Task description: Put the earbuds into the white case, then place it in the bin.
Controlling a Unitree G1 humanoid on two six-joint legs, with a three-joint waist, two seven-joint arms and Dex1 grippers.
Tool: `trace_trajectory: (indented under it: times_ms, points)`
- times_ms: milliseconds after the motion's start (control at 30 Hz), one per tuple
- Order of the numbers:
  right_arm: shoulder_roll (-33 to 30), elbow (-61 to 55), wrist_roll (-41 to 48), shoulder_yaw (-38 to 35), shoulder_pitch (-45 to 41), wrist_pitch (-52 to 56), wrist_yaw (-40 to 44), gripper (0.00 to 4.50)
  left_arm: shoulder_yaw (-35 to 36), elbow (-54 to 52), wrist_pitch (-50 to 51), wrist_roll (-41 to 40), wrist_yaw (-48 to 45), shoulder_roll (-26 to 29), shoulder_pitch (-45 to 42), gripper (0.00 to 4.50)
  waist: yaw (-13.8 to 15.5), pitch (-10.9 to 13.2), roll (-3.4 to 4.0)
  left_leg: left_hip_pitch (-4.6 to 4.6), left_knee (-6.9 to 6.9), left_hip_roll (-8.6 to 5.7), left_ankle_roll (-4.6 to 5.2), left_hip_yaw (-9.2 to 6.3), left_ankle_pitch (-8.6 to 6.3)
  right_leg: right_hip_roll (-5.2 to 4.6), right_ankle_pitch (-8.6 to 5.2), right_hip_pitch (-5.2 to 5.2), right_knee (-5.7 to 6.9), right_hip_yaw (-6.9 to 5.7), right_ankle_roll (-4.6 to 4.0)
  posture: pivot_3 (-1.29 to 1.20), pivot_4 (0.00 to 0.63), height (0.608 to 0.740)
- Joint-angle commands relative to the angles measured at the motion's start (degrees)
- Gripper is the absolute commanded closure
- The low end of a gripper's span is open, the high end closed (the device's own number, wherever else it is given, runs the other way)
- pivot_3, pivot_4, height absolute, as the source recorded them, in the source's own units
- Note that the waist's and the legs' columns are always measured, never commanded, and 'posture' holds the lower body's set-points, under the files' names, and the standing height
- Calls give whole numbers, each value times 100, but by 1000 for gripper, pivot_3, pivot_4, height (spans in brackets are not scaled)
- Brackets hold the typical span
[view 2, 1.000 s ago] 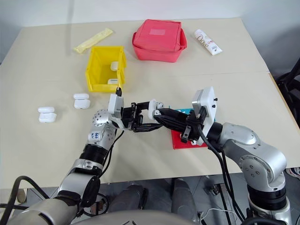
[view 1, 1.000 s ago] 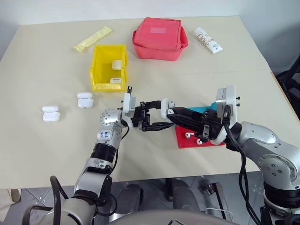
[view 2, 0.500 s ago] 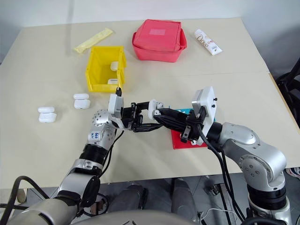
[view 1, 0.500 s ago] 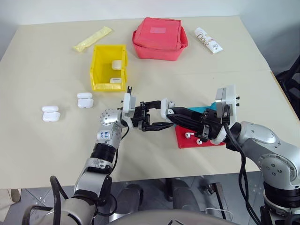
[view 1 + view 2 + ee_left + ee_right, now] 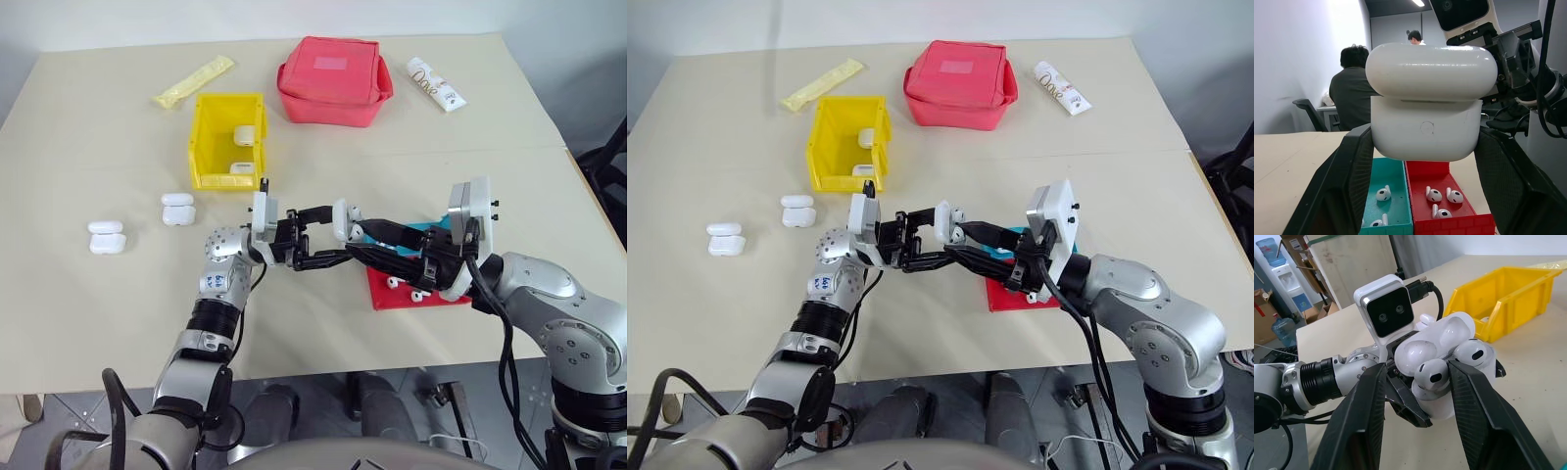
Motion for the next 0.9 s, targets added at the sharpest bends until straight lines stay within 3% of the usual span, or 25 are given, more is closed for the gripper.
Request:
trace_trajectory:
  times_ms: [33,900]
  points:
    - [-137,20,-42,157,30,167,-18,2444,64,-192,-146,-174,-5,-104,-179,1756,0,0,0,0,0,0,0,0,0,0,0,0,0,0,0,0,150,740]
    - [-685,-234,359,-451,-388,388,-389,2444,113,246,-287,-38,-83,115,-326,1756,1,-1,-1,-1,1,0,0,0,0,-8,0,0,0,-1,0,0,150,740]
